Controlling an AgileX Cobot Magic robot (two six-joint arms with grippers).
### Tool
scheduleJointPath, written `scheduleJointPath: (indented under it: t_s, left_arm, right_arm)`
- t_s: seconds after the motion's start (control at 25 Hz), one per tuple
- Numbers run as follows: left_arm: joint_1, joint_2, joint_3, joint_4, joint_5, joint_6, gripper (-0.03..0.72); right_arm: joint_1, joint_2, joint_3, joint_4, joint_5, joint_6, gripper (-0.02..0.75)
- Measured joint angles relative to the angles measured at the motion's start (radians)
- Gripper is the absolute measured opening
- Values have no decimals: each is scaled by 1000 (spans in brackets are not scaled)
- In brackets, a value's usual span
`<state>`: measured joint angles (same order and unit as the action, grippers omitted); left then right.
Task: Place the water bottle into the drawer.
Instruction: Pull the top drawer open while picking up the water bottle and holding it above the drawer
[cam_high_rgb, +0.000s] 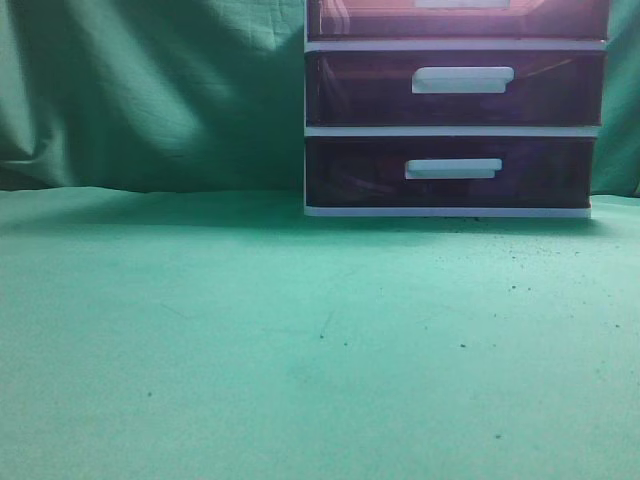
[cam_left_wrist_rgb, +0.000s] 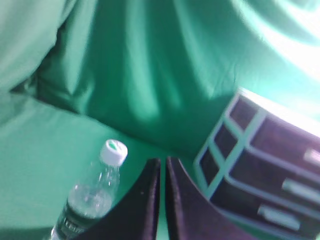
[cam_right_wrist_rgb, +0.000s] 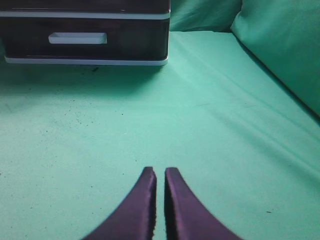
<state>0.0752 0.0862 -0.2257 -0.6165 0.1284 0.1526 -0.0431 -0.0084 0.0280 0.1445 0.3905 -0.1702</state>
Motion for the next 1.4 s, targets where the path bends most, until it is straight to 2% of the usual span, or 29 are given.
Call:
scheduleJointPath:
  t_s: [0.08,0.32,0.44,0.6,0.68,1.04,1.16,1.4]
  left_arm:
    - [0,78,-49,18,77,50,0]
    - [-6,251,-84,33,182,409,0]
    - [-19,326,-86,33,182,451,148]
    - [-21,413,-86,-18,129,456,531]
    - [-21,466,-88,-51,79,456,636]
    - [-21,777,-174,-65,-14,458,636]
    - [-21,948,-239,-77,-79,458,636]
    - [-21,1179,-354,-81,-95,458,636]
  right_arm:
    - [0,0,0,0,0,0,50]
    - [0,0,0,0,0,0,50]
    - [0,0,0,0,0,0,50]
    - [0,0,0,0,0,0,50]
    - [0,0,0,0,0,0,50]
    - [0,0,0,0,0,0,50]
    - [0,0,0,0,0,0,50]
    - [0,0,0,0,0,0,50]
